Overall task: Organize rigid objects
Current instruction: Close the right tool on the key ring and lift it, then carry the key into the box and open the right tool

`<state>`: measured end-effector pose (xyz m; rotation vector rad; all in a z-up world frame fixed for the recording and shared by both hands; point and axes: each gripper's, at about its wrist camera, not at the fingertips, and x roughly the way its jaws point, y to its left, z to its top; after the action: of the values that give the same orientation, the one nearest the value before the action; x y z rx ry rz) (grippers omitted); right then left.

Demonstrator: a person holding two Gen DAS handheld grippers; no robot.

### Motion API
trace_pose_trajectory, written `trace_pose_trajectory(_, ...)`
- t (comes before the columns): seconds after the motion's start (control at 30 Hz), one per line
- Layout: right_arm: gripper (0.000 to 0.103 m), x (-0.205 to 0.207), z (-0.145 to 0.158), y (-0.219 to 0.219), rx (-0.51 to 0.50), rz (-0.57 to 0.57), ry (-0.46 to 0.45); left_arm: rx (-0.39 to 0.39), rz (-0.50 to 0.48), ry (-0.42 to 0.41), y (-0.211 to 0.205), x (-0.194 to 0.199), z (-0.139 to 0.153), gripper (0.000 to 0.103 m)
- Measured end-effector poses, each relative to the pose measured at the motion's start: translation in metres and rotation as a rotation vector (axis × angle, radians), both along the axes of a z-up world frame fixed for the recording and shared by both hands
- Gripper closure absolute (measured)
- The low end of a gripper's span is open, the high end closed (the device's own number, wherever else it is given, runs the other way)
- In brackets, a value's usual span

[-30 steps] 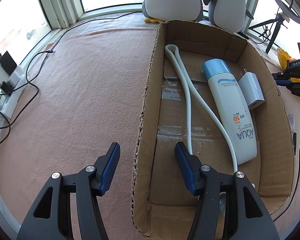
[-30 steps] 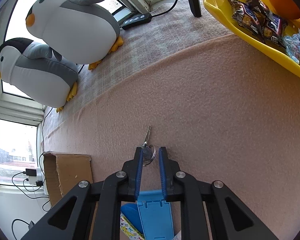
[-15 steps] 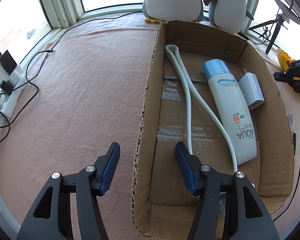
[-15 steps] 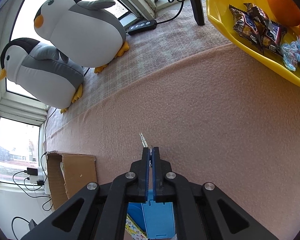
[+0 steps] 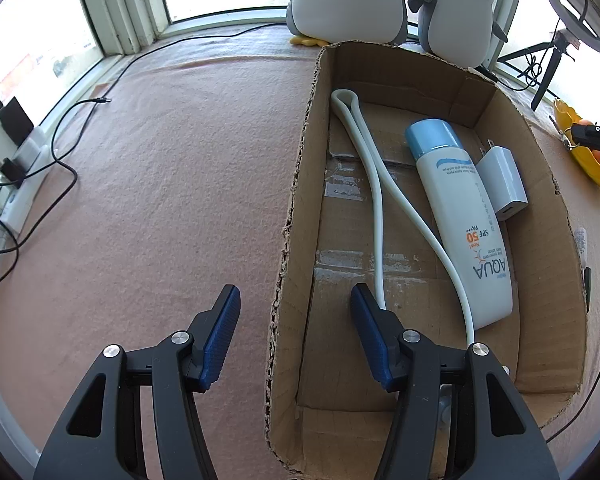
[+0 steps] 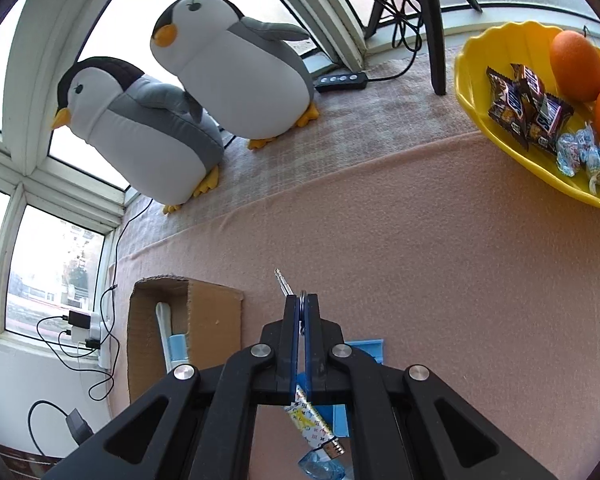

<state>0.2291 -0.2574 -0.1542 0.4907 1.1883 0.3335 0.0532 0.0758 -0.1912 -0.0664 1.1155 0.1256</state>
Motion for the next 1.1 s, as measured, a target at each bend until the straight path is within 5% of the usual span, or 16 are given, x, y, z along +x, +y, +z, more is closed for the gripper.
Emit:
trace_pose_trajectory(0.57,0.101,-0.06,0.06,0.1,0.017,0.271,-0.112,0.004,-0.005,-0.004,0.0,-0.001,-0.001,0.046)
trace_pose_trajectory(1.1,0.101,-0.115,0.035,0.177,-0.102,0.477,-0.123,0.01,-0.007,-0.013,-0.001,-0.003,-0.001,0.045)
